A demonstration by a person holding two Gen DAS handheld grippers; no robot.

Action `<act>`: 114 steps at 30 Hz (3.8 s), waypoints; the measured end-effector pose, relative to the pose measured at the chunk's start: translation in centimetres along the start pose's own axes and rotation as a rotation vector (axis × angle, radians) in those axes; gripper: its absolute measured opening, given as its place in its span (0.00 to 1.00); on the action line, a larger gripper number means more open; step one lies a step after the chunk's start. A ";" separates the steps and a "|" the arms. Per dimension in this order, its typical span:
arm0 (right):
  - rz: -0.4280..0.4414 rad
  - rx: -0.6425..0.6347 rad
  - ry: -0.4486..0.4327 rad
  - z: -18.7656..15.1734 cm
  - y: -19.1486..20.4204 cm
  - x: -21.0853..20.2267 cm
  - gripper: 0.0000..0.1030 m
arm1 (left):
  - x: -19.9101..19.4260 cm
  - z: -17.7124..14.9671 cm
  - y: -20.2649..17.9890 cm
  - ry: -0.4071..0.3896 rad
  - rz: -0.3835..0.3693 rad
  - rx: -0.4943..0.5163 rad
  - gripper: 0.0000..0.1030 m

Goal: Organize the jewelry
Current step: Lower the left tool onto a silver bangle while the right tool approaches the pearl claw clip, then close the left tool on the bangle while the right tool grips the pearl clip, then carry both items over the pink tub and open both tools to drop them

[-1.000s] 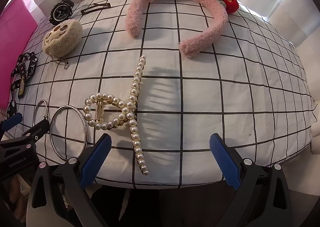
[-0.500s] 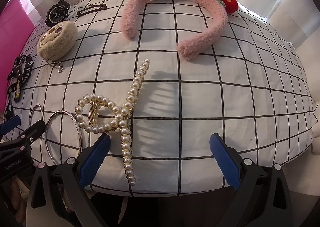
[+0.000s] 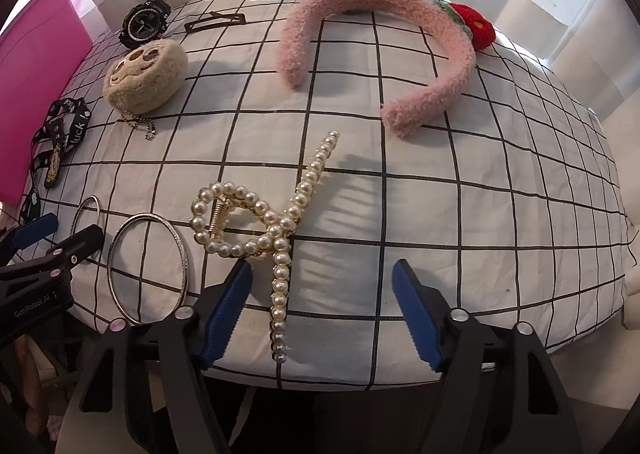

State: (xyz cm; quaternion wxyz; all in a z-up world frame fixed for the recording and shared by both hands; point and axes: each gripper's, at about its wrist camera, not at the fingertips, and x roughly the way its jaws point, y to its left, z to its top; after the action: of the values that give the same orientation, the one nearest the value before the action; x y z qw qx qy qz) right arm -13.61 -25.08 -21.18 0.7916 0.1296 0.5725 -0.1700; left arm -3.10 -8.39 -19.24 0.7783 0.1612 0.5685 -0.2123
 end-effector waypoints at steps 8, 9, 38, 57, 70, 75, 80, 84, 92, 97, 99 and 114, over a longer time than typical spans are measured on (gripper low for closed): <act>0.021 0.000 -0.022 0.1 1.0 -0.8 0.09 | -0.7 0.0 -0.4 -0.019 -0.033 0.015 0.39; 0.025 0.004 -0.024 0.1 0.9 -0.9 0.09 | -0.8 0.0 -0.1 -0.017 -0.042 0.006 0.39; 0.107 0.057 -0.165 1.8 0.0 -6.5 0.07 | -6.7 1.9 1.1 -0.171 -0.046 -0.004 0.39; 0.181 -0.111 -0.401 8.1 8.4 -16.0 0.07 | -17.3 5.3 6.8 -0.417 -0.031 -0.088 0.39; 0.395 -0.351 -0.524 14.9 24.0 -21.7 0.07 | -23.5 7.3 19.6 -0.535 0.143 -0.276 0.39; 0.457 -0.438 -0.478 17.5 30.6 -21.0 0.07 | -21.9 8.0 25.1 -0.480 0.210 -0.359 0.39; 0.463 -0.506 -0.414 19.3 35.9 -19.0 0.07 | -20.0 8.0 29.3 -0.431 0.238 -0.434 0.39; 0.453 -0.525 -0.338 20.7 38.7 -16.9 0.07 | -18.1 7.9 32.0 -0.374 0.243 -0.488 0.39; 0.406 -0.527 -0.232 21.8 41.5 -13.6 0.07 | -15.4 7.8 34.8 -0.285 0.238 -0.531 0.40; 0.369 -0.519 -0.175 22.5 42.0 -12.2 0.07 | -14.3 8.0 35.6 -0.242 0.219 -0.541 0.40; 0.364 -0.509 -0.172 22.6 41.9 -12.1 0.09 | -14.0 7.9 36.0 -0.229 0.210 -0.554 0.41; 0.377 -0.421 -0.213 23.4 39.1 -13.8 0.41 | -15.5 7.7 35.5 -0.274 0.241 -0.553 0.90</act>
State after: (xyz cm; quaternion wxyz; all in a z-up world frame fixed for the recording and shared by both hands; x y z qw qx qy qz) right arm 18.90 2.79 -0.39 0.8741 0.0482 0.4749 0.0897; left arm 17.34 20.54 -1.79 0.8812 -0.0204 0.4716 0.0241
